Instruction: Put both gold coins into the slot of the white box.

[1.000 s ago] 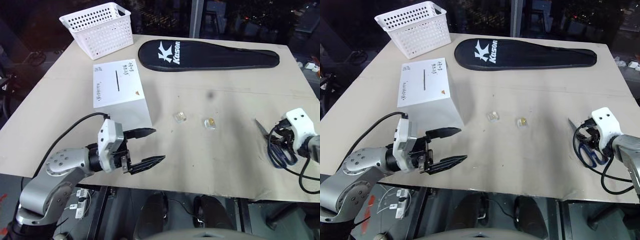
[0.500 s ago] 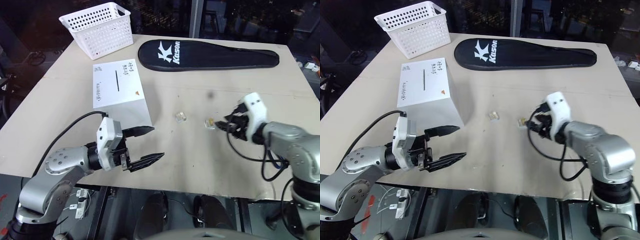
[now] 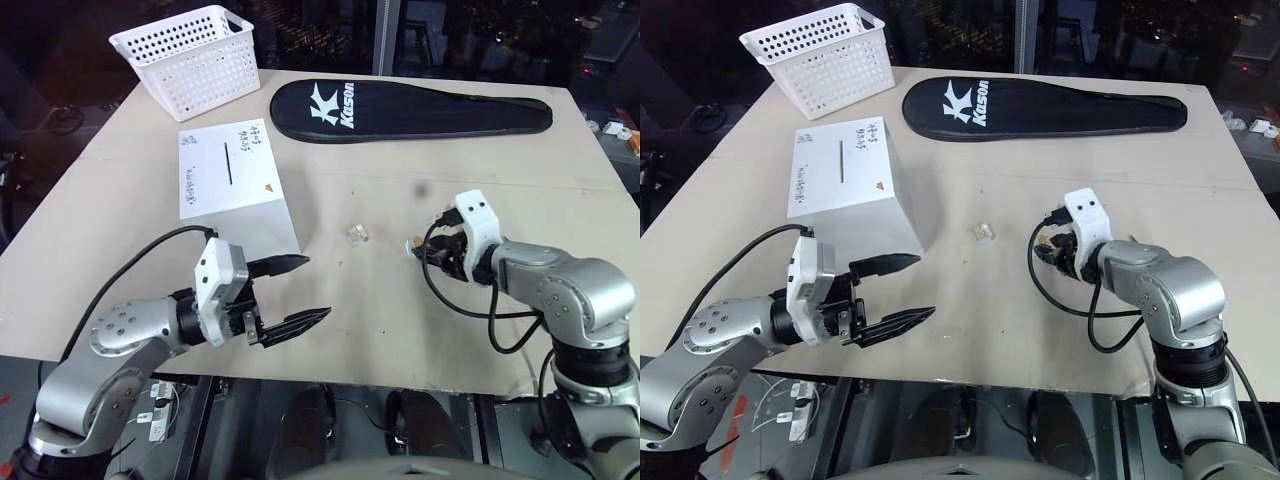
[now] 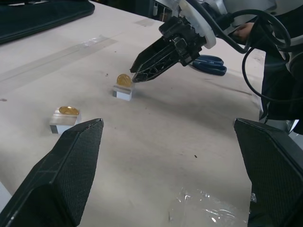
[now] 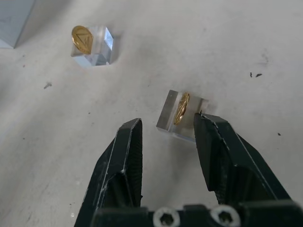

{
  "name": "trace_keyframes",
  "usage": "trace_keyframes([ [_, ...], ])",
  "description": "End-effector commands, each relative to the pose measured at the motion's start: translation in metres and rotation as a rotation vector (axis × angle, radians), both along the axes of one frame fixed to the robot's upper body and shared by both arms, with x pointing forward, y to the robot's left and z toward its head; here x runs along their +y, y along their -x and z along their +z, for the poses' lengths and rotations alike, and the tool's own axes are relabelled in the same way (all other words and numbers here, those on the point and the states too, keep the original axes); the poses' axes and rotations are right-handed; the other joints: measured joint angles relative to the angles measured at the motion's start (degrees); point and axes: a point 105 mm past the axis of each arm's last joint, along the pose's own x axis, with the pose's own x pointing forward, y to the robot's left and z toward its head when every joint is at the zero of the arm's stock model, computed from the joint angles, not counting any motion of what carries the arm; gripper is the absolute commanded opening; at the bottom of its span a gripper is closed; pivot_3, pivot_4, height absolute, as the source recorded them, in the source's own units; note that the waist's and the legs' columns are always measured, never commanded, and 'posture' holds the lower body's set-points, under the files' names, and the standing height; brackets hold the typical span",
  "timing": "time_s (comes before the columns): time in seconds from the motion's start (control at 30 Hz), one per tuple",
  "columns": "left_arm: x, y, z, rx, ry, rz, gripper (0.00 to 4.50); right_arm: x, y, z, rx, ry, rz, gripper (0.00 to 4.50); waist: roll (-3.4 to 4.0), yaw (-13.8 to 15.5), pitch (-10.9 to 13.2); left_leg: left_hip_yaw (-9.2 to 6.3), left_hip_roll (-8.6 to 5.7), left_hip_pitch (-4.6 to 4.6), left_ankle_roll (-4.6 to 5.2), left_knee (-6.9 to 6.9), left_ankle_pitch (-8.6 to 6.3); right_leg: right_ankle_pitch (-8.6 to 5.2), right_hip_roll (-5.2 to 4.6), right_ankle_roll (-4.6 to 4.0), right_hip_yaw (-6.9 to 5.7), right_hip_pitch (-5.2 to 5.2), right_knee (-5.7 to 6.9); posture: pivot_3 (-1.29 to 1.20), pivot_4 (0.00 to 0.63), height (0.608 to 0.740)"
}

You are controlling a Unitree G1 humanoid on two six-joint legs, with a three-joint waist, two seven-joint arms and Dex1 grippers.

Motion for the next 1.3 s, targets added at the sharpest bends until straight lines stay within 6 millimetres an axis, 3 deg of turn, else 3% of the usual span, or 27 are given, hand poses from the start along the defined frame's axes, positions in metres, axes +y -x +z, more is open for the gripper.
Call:
trace_keyframes([
  [0.03,-0.0018,0.0043,0.0107,-0.045,0.008,-0.009,4.50,0.0029,-0.0065,0.0095,-0.052,-0.006,-0.016,1.79,0.00,0.00,0.00,0.00,0.00,0.00,0.00,0.00,0.00,0.00,0.00,0.01,0.00,0.00,0.00,0.00,0.150,0.740],
  [0.53,0.0013,0.0051,0.0108,-0.049,0.002,0.006,4.50,0.0028,-0.0135,0.0057,-0.060,0.000,-0.039,1.79,0.00,-0.03,0.00,0.01,0.00,0.00,0.00,0.00,0.00,0.00,0.00,-0.01,0.00,0.00,0.00,0.00,0.150,0.740],
  [0.7,0.0021,0.0055,0.0106,-0.051,0.000,0.010,4.50,0.0031,-0.0142,0.0049,-0.062,0.004,-0.036,0.13,0.00,-0.03,0.00,0.01,0.00,0.00,0.00,0.00,0.00,0.00,0.00,0.00,0.00,-0.01,0.00,0.00,0.150,0.740],
  [1.3,0.0011,0.0030,0.0158,-0.037,0.044,0.024,4.50,-0.0030,-0.0118,0.0119,-0.086,-0.004,-0.018,0.13,0.01,0.02,0.00,0.01,0.00,0.00,0.00,0.00,0.00,-0.03,-0.01,-0.04,0.00,-0.01,0.00,0.00,0.150,0.740],
])
